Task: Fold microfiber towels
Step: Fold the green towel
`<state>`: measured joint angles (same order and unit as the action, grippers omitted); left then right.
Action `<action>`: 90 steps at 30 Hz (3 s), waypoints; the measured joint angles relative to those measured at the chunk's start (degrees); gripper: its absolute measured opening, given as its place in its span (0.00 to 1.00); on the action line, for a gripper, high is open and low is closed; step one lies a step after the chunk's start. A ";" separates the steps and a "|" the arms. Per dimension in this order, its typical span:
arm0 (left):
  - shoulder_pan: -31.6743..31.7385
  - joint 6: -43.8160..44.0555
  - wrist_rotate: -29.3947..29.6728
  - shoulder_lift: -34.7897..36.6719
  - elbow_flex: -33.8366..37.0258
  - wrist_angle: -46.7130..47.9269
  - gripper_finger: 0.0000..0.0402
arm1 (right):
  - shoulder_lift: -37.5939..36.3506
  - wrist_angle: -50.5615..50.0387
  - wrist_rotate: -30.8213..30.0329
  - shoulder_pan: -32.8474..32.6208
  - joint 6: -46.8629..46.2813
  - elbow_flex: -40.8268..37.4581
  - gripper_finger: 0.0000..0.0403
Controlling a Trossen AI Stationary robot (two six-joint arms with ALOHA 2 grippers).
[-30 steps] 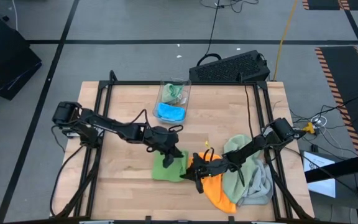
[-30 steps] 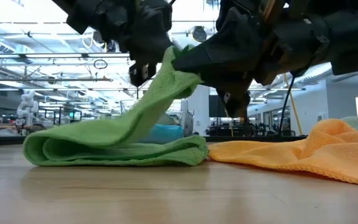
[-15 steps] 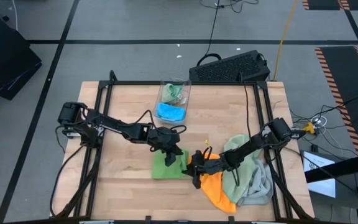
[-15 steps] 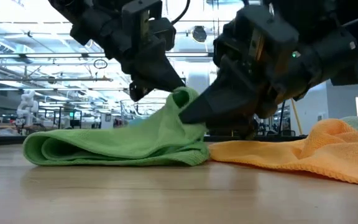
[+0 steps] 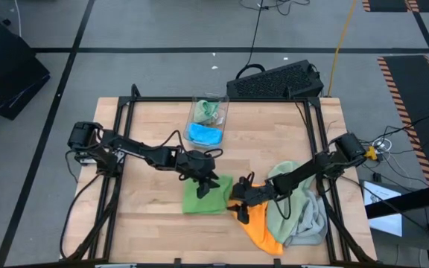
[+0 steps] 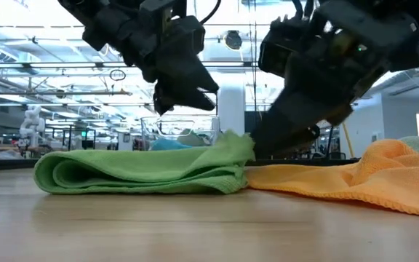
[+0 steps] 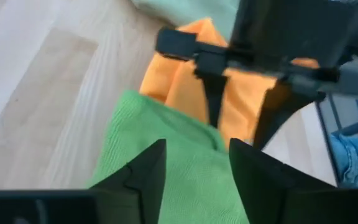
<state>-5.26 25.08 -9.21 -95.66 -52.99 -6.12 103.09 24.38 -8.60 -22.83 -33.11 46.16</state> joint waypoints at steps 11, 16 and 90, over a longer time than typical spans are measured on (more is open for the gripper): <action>-4.72 4.21 6.75 2.93 -0.11 17.40 0.46 | -7.76 -13.27 2.58 -0.59 5.85 -0.03 0.46; -11.84 8.65 15.09 2.71 0.02 22.32 0.39 | -9.05 -8.75 -7.15 -0.24 12.22 -1.05 0.46; -26.36 10.36 44.86 5.36 4.37 23.48 0.02 | -5.75 16.28 0.94 9.32 26.74 -18.11 0.46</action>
<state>-31.61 35.44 35.64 -90.30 -48.62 17.36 97.34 40.65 -7.66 -13.50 -6.37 28.05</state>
